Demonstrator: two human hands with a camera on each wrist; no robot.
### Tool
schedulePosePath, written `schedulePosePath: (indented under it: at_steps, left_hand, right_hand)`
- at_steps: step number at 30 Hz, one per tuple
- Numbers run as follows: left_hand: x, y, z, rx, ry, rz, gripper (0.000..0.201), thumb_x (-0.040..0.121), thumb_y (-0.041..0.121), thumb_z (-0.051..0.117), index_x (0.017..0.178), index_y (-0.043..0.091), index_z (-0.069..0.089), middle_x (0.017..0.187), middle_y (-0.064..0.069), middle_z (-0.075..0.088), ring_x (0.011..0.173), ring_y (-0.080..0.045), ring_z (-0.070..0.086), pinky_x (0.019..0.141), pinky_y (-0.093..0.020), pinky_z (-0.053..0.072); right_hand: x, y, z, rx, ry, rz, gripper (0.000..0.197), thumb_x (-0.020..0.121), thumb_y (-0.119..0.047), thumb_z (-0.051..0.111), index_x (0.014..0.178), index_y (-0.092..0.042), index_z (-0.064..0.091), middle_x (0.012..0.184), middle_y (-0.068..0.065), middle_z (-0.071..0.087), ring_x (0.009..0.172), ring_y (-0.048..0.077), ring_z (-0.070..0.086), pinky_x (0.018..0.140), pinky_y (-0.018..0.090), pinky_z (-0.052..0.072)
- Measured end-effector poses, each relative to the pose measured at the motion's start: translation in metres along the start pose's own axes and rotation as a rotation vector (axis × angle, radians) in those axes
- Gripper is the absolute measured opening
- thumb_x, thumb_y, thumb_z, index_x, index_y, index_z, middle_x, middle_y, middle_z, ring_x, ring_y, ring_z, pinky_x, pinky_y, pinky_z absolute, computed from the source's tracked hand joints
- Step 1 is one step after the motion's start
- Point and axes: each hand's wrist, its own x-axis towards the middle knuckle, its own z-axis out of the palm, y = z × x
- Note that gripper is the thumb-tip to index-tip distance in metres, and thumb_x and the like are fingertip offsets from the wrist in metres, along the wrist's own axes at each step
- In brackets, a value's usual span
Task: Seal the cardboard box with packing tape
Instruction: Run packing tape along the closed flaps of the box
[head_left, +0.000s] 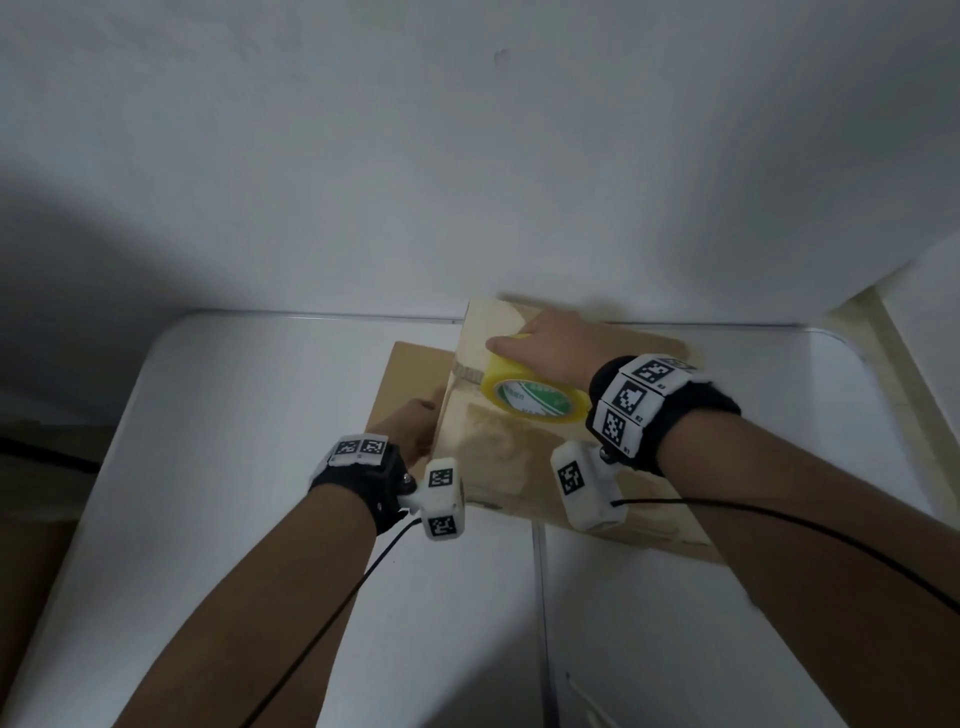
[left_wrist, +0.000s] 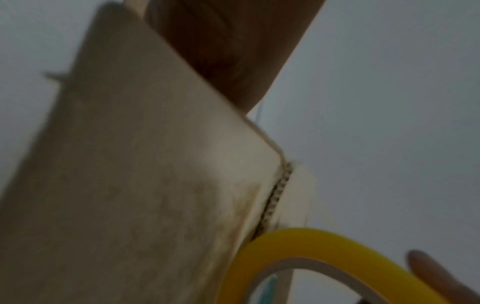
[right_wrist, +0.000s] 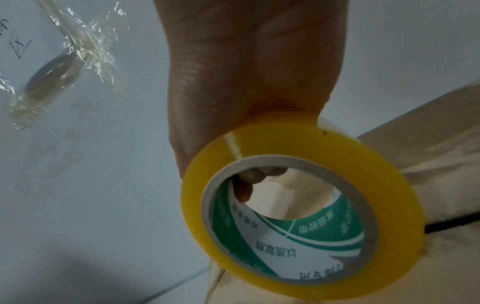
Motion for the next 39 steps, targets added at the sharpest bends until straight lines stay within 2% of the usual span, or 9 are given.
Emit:
schedulePosePath:
  at_steps: [4,7,11,15,22,29,32,35,39]
  left_hand:
    - [-0.015,0.010,-0.014,-0.144,0.056,0.065,0.046,0.080,0.002,0.048,0.123,0.009,0.062,0.117,-0.009,0.067,0.108,-0.025,0.060,0.091,-0.033,0.048]
    - [-0.032,0.009,-0.021,-0.318,-0.113,0.108,0.078,0.055,0.007,0.058,0.133,0.011,0.053,0.132,-0.011,0.058,0.115,-0.024,0.056,0.089,-0.030,0.048]
    - [-0.042,0.003,0.002,-0.255,-0.065,0.297,0.064,0.071,0.025,0.073,0.131,0.020,0.052,0.127,-0.002,0.064,0.110,-0.019,0.065,0.085,-0.035,0.054]
    - [-0.042,0.001,0.027,-0.170,0.305,0.364,0.035,0.083,0.049,0.061,0.112,0.028,0.060,0.111,0.006,0.068,0.100,-0.014,0.067,0.091,-0.042,0.055]
    - [-0.042,0.003,0.036,-0.106,0.394,0.376,0.032,0.090,0.046,0.049,0.116,0.029,0.058,0.110,0.004,0.067,0.102,-0.018,0.064,0.093,-0.044,0.052]
    - [-0.055,0.004,0.043,0.053,0.421,0.582,0.037,0.102,0.036,0.039,0.138,0.039,0.045,0.136,0.014,0.053,0.126,-0.008,0.048,0.099,-0.013,0.037]
    - [-0.053,0.000,0.041,0.289,0.397,0.633,0.047,0.103,0.041,0.033,0.150,0.037,0.027,0.156,0.007,0.033,0.140,-0.012,0.035,0.114,-0.031,0.031]
    - [-0.059,0.000,0.047,0.647,0.361,0.544,0.067,0.100,0.043,0.037,0.154,0.032,0.000,0.162,-0.002,0.010,0.139,-0.025,0.037,0.104,-0.045,0.039]
    - [-0.071,0.010,0.048,0.903,0.415,0.396,0.064,0.100,0.044,0.035,0.152,0.029,0.002,0.150,-0.021,0.031,0.113,-0.041,0.057,0.084,-0.051,0.050]
  right_hand:
    - [0.002,0.000,0.000,0.014,-0.001,0.002,0.064,0.089,-0.053,0.051,0.125,-0.001,0.057,0.128,0.014,0.059,0.113,0.030,0.058,0.093,0.036,0.045]
    - [0.005,0.000,0.000,0.001,-0.019,-0.011,0.055,0.089,-0.053,0.049,0.105,-0.003,0.066,0.106,0.012,0.067,0.097,0.029,0.062,0.079,0.032,0.046]
    - [0.009,0.003,0.001,-0.033,-0.018,-0.017,0.050,0.088,-0.055,0.049,0.078,-0.007,0.061,0.081,0.008,0.062,0.082,0.027,0.060,0.070,0.030,0.041]
    - [0.010,0.004,0.002,-0.055,-0.010,-0.027,0.050,0.087,-0.056,0.048,0.087,-0.007,0.061,0.088,0.008,0.059,0.086,0.027,0.058,0.073,0.029,0.039]
    - [0.008,0.005,0.006,-0.029,0.012,-0.032,0.054,0.087,-0.055,0.050,0.103,-0.006,0.064,0.104,0.010,0.065,0.096,0.028,0.060,0.076,0.030,0.043]
    - [0.007,0.007,0.009,-0.033,0.040,-0.032,0.056,0.087,-0.054,0.049,0.114,-0.007,0.062,0.113,0.011,0.064,0.101,0.027,0.060,0.075,0.028,0.039]
    - [0.008,0.007,0.010,-0.040,0.046,-0.030,0.055,0.087,-0.053,0.049,0.117,-0.008,0.061,0.116,0.009,0.063,0.101,0.027,0.059,0.076,0.028,0.038]
    - [0.009,0.005,0.012,-0.086,0.017,-0.042,0.051,0.088,-0.052,0.049,0.112,-0.008,0.061,0.114,0.010,0.063,0.090,0.025,0.055,0.073,0.028,0.035]
    - [0.007,0.001,0.005,-0.127,-0.065,-0.114,0.065,0.092,-0.060,0.039,0.120,-0.006,0.061,0.125,0.012,0.060,0.108,0.027,0.056,0.083,0.030,0.038]
